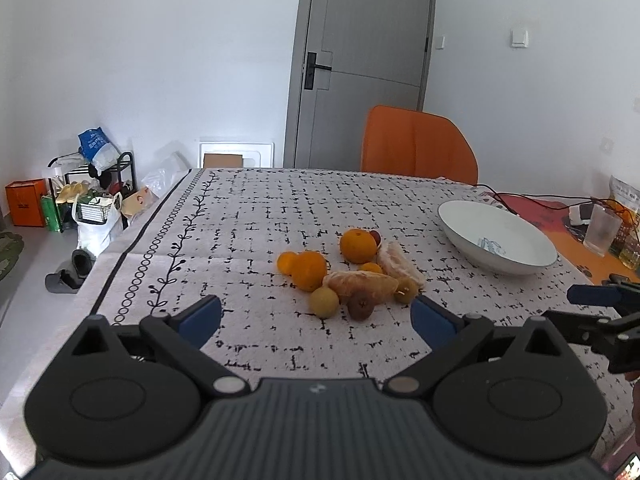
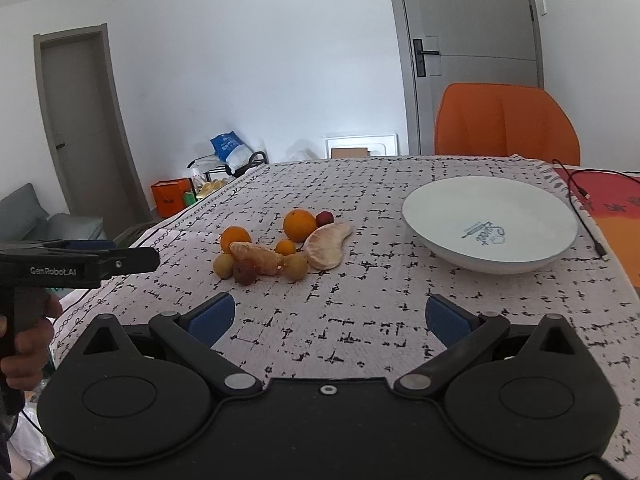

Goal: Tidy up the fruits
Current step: 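Grasp a small yellow fruit with the left gripper while the right gripper grasps another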

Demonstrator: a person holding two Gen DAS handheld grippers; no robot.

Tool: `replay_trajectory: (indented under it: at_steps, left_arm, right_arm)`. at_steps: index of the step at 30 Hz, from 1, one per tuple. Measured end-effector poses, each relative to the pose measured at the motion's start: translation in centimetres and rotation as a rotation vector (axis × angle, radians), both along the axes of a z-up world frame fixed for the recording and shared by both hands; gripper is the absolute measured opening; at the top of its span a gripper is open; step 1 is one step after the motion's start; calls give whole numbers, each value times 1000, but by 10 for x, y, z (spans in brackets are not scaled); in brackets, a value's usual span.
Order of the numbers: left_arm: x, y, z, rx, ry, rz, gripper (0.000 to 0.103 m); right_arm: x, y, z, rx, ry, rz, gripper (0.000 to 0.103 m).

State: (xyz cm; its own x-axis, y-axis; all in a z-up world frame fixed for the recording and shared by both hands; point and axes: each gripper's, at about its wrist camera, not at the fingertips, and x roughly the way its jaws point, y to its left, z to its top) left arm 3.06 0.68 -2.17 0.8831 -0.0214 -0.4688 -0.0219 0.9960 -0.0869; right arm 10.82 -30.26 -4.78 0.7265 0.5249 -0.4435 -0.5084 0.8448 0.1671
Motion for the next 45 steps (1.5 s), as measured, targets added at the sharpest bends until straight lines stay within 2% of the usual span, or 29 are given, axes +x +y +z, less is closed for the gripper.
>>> replay_trajectory:
  at_steps: [5,7,10,18,22,24,30,34,39,45]
  left_arm:
    - [14,2,-11,-16,26,-1,93]
    - [18,5,-15,-31,37,2,90]
    - [24,7,-20,-43,48,-5,88]
    - [40,11,-35,-82,87,-3,64]
    - [47,11,-41,-90,97,-6,60]
    - [51,12,-42,-99,102,-7,54]
    - [67,11,-44,-120,113,-22,50]
    - [73,9,-45,-131,113,-30,47]
    - [75,11,-49,-146,118,-28,23]
    - [72,19,-48,-178,116,-23,22]
  right_arm:
    - [11,5,-7,9,8,7,102]
    - [16,5,-10,19,25,-2,95]
    - [23,6,-16,41,57,7,91]
    - [37,14,-26,64,99,39,77]
    - [43,19,-29,63,112,51,76]
    - [46,21,-29,65,116,55,76]
    - [56,29,-27,77,116,74,76]
    - [61,37,-25,74,112,98,70]
    - [66,47,-24,81,122,135,60]
    - [65,60,-25,78,132,175,56]
